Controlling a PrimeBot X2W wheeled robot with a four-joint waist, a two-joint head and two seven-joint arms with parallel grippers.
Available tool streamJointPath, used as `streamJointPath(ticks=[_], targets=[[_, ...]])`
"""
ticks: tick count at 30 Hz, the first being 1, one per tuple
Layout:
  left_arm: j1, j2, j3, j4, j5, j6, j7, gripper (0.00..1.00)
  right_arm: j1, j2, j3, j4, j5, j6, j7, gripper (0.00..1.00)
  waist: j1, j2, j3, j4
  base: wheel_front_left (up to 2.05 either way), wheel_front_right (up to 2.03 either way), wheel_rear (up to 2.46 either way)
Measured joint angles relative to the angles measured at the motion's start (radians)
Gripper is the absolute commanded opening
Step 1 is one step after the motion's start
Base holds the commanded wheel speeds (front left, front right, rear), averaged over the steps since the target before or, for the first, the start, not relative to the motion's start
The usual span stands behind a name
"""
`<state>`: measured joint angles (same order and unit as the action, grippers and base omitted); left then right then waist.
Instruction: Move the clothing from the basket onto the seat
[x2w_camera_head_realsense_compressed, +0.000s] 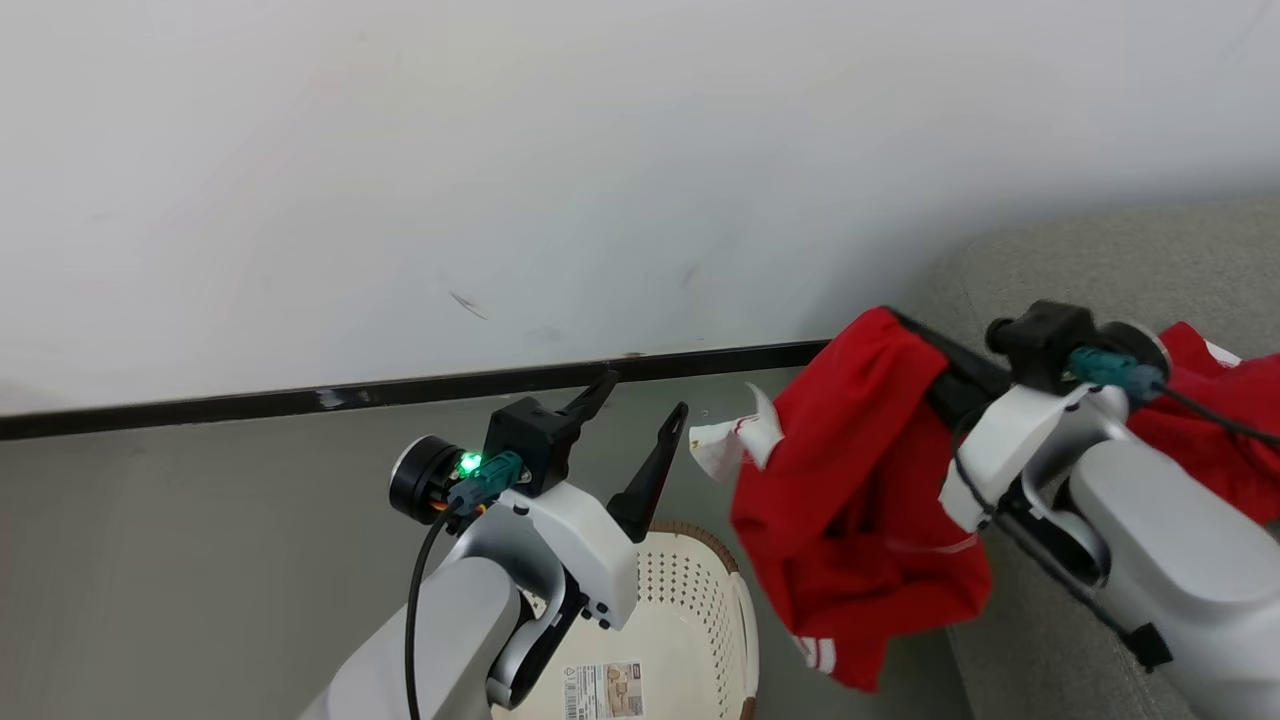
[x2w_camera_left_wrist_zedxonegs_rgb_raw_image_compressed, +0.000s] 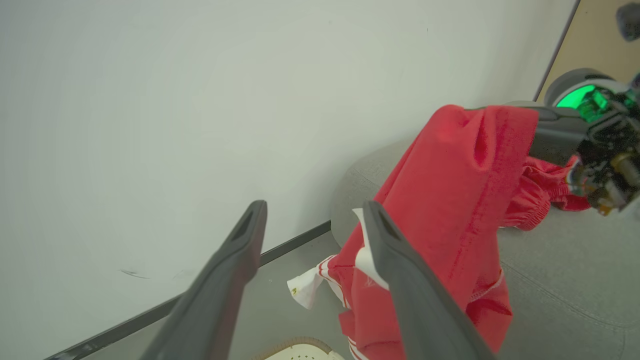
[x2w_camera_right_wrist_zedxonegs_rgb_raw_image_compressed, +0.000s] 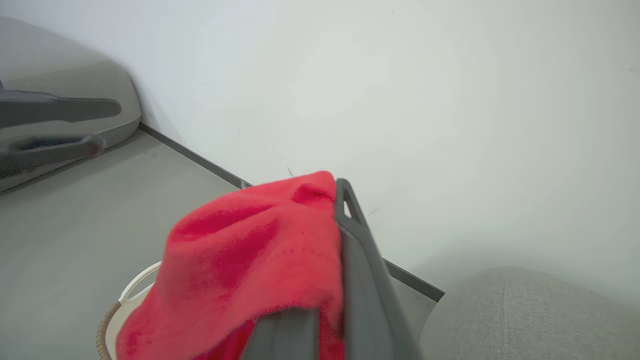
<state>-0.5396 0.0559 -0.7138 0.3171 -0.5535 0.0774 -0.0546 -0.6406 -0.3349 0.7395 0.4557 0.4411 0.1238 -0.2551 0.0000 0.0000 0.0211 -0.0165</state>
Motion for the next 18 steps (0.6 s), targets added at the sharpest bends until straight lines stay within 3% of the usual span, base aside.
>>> streamJointPath(ticks=[9, 18], targets=[[0.049, 0.01, -0.016, 0.031, 0.001, -0.015, -0.057, 1.0, -0.025, -0.104, -0.143, -0.069, 0.001, 0.0, 0.0, 0.0, 0.0, 0.0, -0.01, -0.058, 0.0, 0.0, 0.0], [0.069, 0.008, -0.043, 0.037, 0.003, -0.046, -0.107, 1.0, -0.018, -0.182, -0.213, -0.105, 0.002, 0.0, 0.0, 0.0, 0.0, 0.0, -0.023, -0.123, 0.0, 0.0, 0.0]])
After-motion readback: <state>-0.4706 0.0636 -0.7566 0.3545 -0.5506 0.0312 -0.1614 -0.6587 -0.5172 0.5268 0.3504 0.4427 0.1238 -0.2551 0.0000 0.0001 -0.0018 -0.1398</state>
